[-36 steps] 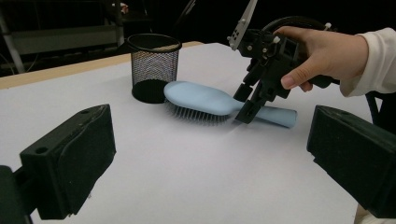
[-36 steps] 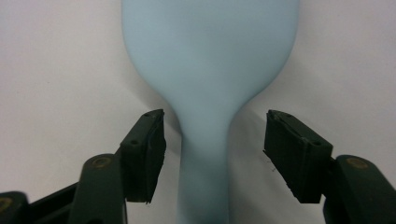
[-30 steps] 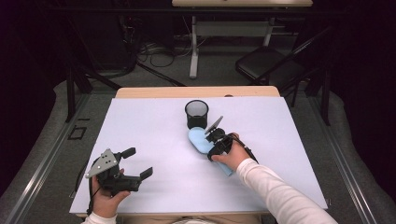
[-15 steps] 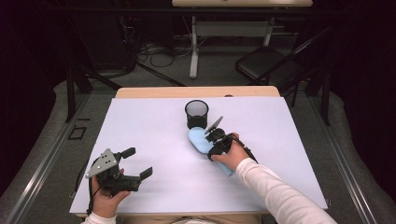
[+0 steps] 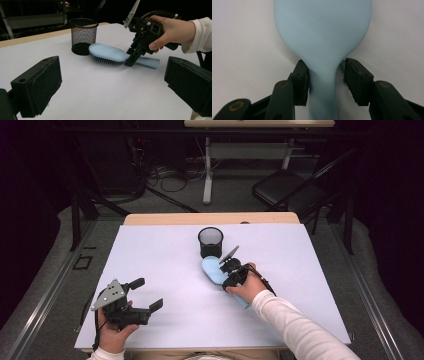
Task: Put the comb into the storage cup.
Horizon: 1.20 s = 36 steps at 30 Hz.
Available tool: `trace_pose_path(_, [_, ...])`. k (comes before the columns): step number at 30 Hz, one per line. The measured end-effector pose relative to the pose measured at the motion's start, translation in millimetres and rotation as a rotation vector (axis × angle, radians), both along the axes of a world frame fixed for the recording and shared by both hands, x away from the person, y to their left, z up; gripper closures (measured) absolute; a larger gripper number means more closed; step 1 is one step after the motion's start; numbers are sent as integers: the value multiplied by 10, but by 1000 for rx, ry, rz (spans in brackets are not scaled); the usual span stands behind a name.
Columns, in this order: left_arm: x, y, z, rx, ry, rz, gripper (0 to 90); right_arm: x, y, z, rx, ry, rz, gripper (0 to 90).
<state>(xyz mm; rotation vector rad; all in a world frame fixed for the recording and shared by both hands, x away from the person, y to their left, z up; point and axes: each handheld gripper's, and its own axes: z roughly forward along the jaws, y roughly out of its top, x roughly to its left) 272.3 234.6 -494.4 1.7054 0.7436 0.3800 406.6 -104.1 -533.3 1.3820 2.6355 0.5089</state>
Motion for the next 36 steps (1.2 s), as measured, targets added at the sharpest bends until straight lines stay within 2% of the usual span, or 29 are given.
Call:
trace_pose_path(4, [3, -2, -2, 1, 0, -2, 12, -2, -8, 0, 2, -2, 2, 551])
trace_pose_path(5, [4, -2, -2, 1, -1, -1, 12, 6, -17, 28, -32, 18, 18, 551])
trace_pose_path(6, [4, -1, -2, 1, 0, -1, 12, -2, -15, -18, 17, -25, 6, 552])
trace_pose_path(10, [6, 2, -4, 1, 1, 0, 12, -13, -21, -1, -7, -18, 30, 560])
trace_pose_path(11, [6, 2, -4, 1, 1, 0, 12, -13, -21, -1, -7, -18, 30, 560])
trace_pose_path(12, [7, 4, -4, 3, 2, -2, 12, -21, -17, -15, 7, -39, 24, 578])
trace_pose_path(15, [7, 6, -4, 2, 2, 0, 12, -34, -7, 1, 0, -21, 19, 604])
trace_pose_path(19, [10, 18, -3, 0, 1, 0, 12, -50, 4, -7, 11, -35, 23, 641])
trace_pose_path(21, [7, 16, -3, 0, 1, 10, 12, -53, 0, -5, 14, -31, 26, 653])
trace_pose_path(22, [8, 18, -3, 0, 1, 10, 12, -49, -7, 19, -12, -10, 37, 656])
trace_pose_path(23, [8, 18, -3, 0, 1, 10, 12, -51, -8, -9, 17, -38, 36, 661])
trace_pose_path(24, [8, 19, -3, -1, 2, 10, 12, -55, -8, -10, 19, -39, 32, 665])
trace_pose_path(28, [10, 23, -2, -1, 2, 10, 12, -59, -11, 19, -15, -17, 47, 672])
trace_pose_path(29, [10, 22, -3, -1, 2, 10, 12, -59, -11, 19, -15, -17, 47, 672])
trace_pose_path(30, [11, 23, -3, -1, 2, 11, 12, -61, -14, -10, 15, -46, 45, 673])
trace_pose_path(34, [13, 25, -4, -1, 2, 12, 12, -66, -14, 4, 2, -30, 44, 676])
trace_pose_path(35, [12, 25, -4, -1, 1, 12, 12, -69, -11, -12, 19, -45, 40, 676])
trace_pose_path(36, [12, 25, -4, -1, 2, 12, 12, -73, -7, -7, 15, -40, 38, 677])
